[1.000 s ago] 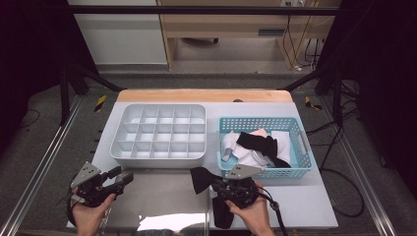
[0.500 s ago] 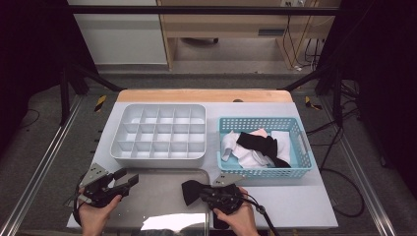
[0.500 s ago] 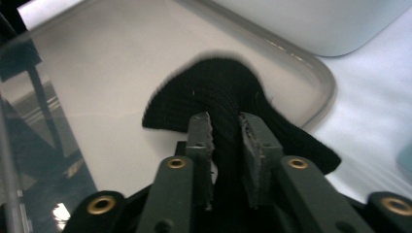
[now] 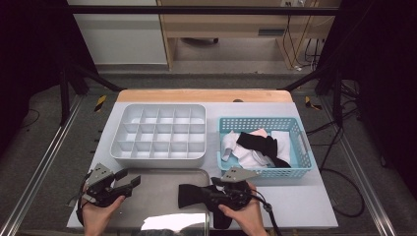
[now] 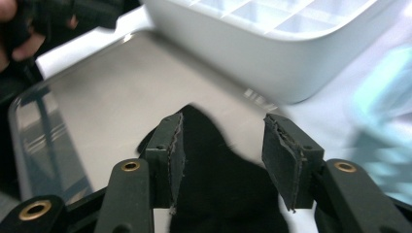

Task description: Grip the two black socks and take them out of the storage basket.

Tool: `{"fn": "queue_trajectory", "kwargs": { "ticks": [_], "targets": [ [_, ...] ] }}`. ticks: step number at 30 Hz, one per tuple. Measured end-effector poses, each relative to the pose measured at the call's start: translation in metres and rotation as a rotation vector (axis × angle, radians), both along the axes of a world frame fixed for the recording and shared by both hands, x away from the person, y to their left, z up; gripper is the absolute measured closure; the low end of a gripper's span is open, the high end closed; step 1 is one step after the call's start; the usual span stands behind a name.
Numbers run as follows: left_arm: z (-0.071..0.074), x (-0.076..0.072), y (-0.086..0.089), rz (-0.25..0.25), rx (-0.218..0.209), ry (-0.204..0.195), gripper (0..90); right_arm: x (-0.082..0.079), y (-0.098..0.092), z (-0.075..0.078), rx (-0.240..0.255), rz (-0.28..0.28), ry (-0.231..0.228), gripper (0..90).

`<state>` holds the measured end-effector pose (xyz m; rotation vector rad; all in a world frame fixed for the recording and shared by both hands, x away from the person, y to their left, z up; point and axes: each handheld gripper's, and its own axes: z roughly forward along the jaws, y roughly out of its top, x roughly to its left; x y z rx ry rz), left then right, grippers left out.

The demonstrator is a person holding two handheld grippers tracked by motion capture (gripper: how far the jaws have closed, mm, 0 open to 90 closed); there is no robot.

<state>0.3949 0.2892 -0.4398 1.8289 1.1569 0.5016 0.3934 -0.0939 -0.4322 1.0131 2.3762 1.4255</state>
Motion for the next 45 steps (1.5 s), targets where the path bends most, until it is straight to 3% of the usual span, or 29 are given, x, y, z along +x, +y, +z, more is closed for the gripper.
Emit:
{"fn": "queue_trajectory", "kwargs": {
  "ticks": [5, 15, 21, 26, 34, 39, 45],
  "targets": [
    [-0.003, 0.003, -0.001, -0.002, 0.024, 0.026, 34.6, 0.007, -0.023, 0.013, 0.026, -0.079, -0.029, 48.2],
    [-0.005, 0.005, -0.003, 0.004, 0.047, 0.043, 30.3, 0.019, -0.053, 0.026, 0.02, -0.184, -0.064, 43.2],
    [-0.006, 0.005, -0.004, 0.006, 0.053, 0.043, 30.0, 0.034, -0.069, 0.038, 0.027, -0.255, -0.078, 42.3],
    [-0.006, 0.005, -0.003, 0.01, 0.047, 0.041, 30.2, 0.054, -0.084, 0.044, -0.001, -0.34, -0.088, 39.5],
    [-0.007, 0.006, -0.003, 0.013, 0.049, 0.042, 30.5, 0.084, -0.106, 0.041, -0.04, -0.459, -0.067, 37.6],
    [-0.007, 0.006, -0.003, 0.014, 0.046, 0.041, 30.6, 0.094, -0.115, 0.038, -0.055, -0.503, -0.038, 36.8],
    [-0.007, 0.006, -0.002, 0.014, 0.044, 0.039, 30.8, 0.101, -0.128, 0.031, -0.107, -0.585, -0.004, 34.9]
  ]
}}
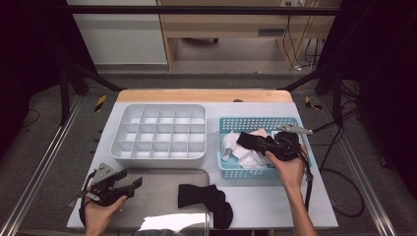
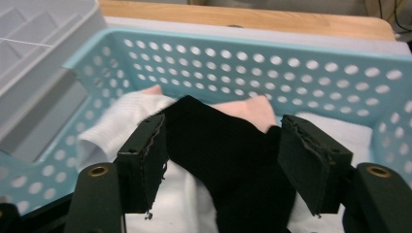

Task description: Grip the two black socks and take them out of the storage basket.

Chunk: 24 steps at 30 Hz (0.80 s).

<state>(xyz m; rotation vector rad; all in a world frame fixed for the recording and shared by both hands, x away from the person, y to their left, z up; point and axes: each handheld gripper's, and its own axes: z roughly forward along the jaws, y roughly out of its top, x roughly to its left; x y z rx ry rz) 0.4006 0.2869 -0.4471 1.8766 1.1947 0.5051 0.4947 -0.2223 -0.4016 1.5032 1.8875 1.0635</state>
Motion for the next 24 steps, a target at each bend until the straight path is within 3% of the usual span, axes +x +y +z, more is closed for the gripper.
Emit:
{"fn": "queue_trajectory", "kwargs": {
  "ticks": [5, 11, 17, 24],
  "targets": [
    [0.0, 0.0, -0.001, 0.0, 0.006, 0.001, 30.8, 0.002, -0.013, -0.01, 0.002, -0.047, 0.048, 30.9],
    [-0.001, 0.0, -0.001, -0.002, 0.007, 0.002, 31.0, 0.002, -0.018, -0.019, -0.002, -0.062, 0.094, 25.6],
    [-0.001, 0.0, 0.0, 0.001, 0.004, 0.001, 31.1, 0.002, -0.013, -0.025, -0.024, -0.084, 0.096, 31.1],
    [-0.001, 0.0, -0.001, -0.001, 0.006, 0.002, 31.1, 0.004, -0.014, -0.03, -0.001, -0.109, 0.162, 40.1]
  ]
}}
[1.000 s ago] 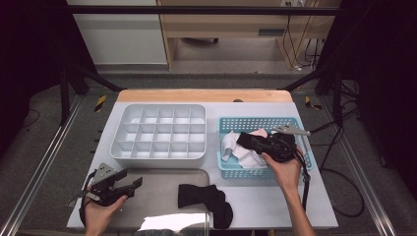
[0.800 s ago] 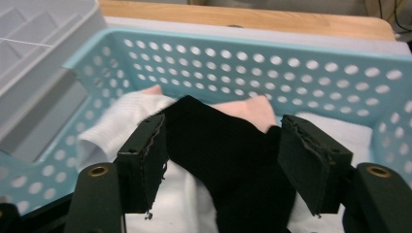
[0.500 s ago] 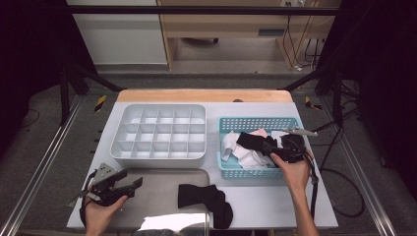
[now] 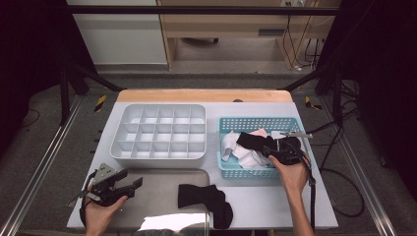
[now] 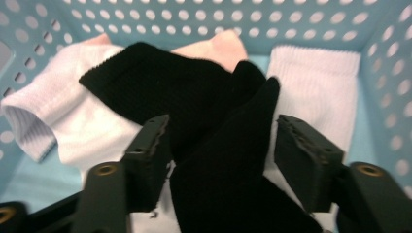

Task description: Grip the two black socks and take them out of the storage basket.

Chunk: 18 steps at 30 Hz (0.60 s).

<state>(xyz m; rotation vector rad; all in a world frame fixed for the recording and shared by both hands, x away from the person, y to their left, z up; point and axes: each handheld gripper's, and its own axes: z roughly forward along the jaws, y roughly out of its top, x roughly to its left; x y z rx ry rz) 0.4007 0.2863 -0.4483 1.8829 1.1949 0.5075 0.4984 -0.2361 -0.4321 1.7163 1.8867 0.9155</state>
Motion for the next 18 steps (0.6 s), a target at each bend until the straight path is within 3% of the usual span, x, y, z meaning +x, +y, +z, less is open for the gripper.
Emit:
{"fn": "queue_trajectory", "kwargs": {
  "ticks": [5, 10, 18],
  "targets": [
    [-0.0001, 0.0, 0.0007, 0.001, -0.003, 0.0, 31.2, 0.002, 0.0053, -0.0027, -0.015, 0.01, 0.04, 54.3],
    [-0.0007, 0.0004, 0.0007, 0.006, -0.005, 0.001, 31.3, 0.0029, 0.0025, -0.0022, 0.015, 0.017, 0.076, 72.3],
    [-0.0012, 0.0007, 0.001, 0.006, -0.007, 0.004, 31.6, 0.0012, -0.0008, -0.0003, 0.015, 0.031, 0.058, 85.7]
  ]
}}
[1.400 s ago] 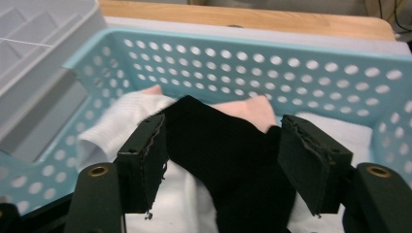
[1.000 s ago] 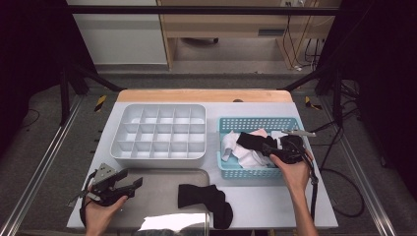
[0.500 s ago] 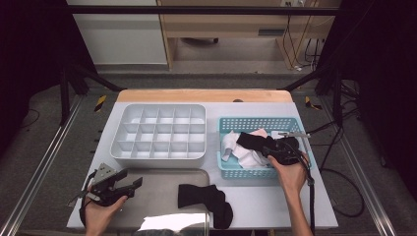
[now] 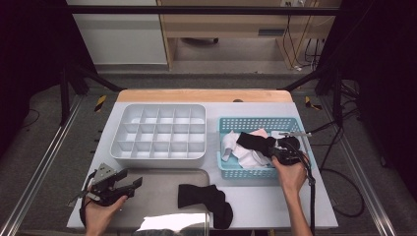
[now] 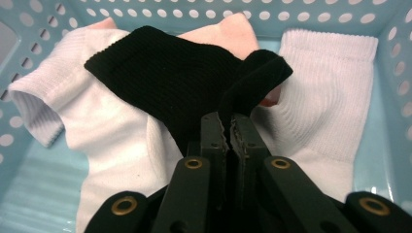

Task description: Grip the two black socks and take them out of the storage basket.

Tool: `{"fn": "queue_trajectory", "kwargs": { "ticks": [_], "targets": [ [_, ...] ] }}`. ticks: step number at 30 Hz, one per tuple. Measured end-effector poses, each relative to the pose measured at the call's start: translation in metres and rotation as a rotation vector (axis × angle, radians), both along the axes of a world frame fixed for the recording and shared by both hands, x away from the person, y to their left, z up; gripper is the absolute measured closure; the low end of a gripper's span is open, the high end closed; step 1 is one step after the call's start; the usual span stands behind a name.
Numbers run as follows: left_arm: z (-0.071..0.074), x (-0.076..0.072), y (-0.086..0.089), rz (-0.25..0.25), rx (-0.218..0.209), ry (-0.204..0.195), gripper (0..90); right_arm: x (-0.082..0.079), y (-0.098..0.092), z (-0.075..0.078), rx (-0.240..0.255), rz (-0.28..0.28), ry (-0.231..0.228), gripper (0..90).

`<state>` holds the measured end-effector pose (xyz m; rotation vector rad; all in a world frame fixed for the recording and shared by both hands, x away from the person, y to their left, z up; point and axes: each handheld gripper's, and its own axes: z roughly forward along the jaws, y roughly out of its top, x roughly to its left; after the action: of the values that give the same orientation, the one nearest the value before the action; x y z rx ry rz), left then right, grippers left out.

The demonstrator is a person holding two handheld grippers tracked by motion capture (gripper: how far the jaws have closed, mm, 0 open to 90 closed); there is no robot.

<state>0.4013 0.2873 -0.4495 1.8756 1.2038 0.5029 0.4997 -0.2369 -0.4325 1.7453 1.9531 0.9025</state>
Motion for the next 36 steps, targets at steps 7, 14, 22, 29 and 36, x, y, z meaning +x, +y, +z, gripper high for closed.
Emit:
{"fn": "queue_trajectory", "kwargs": {
  "ticks": [7, 14, 22, 29, 36],
  "targets": [
    [0.0, 0.0, 0.0, -0.002, -0.001, 0.001, 31.6, -0.006, -0.002, 0.009, 0.04, 0.015, -0.043, 86.4],
    [0.001, -0.001, 0.0, -0.002, -0.004, -0.003, 31.7, -0.017, -0.002, 0.029, 0.095, 0.054, -0.14, 86.6],
    [0.001, -0.002, -0.001, -0.003, -0.017, -0.009, 31.8, -0.03, 0.006, 0.056, 0.136, 0.121, -0.258, 86.6],
    [0.002, -0.002, -0.002, -0.007, -0.017, -0.013, 31.8, -0.034, 0.012, 0.074, 0.162, 0.159, -0.343, 86.6],
    [0.003, -0.004, -0.001, -0.009, -0.023, -0.019, 31.8, -0.039, 0.018, 0.092, 0.17, 0.191, -0.392, 86.5]
  ]
}}
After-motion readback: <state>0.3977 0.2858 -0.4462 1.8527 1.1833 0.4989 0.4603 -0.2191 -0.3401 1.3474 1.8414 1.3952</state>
